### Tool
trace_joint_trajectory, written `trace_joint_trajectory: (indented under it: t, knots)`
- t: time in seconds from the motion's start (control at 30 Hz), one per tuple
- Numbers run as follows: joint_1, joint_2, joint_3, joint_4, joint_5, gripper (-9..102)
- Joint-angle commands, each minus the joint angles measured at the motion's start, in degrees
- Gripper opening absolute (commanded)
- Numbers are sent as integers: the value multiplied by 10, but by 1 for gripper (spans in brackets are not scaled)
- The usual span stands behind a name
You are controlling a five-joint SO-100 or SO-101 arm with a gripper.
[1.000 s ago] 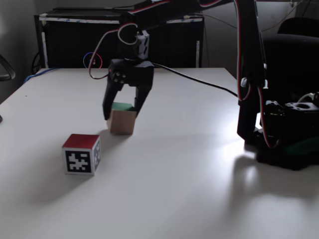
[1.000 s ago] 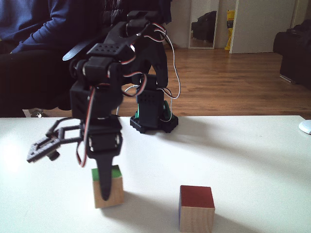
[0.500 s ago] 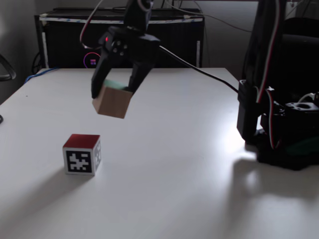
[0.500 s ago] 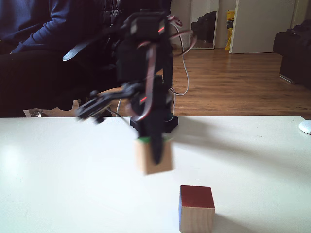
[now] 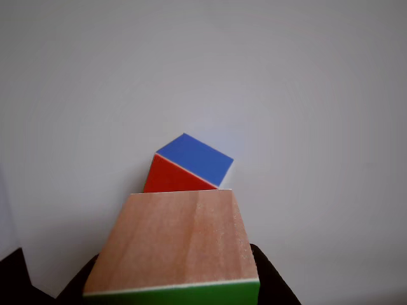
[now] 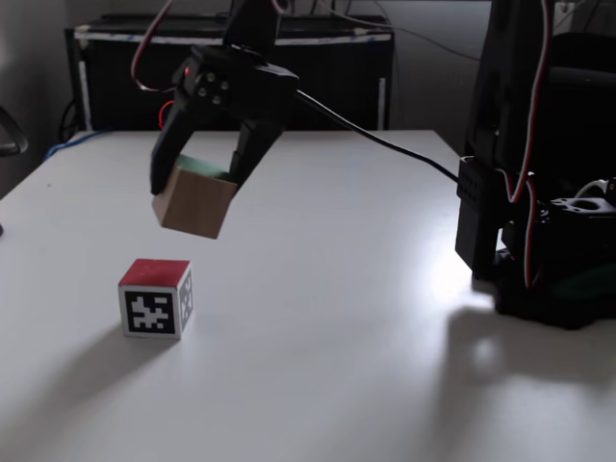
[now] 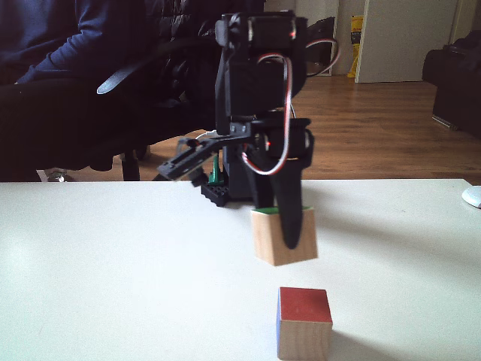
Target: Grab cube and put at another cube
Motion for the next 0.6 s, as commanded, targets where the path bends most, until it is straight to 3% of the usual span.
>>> trace_joint_trajectory:
  t: [0.0, 0.57]
  knots:
    - [-7, -20, -66, 10, 8, 14]
    - [-27, -150, -166, 25, 34, 13]
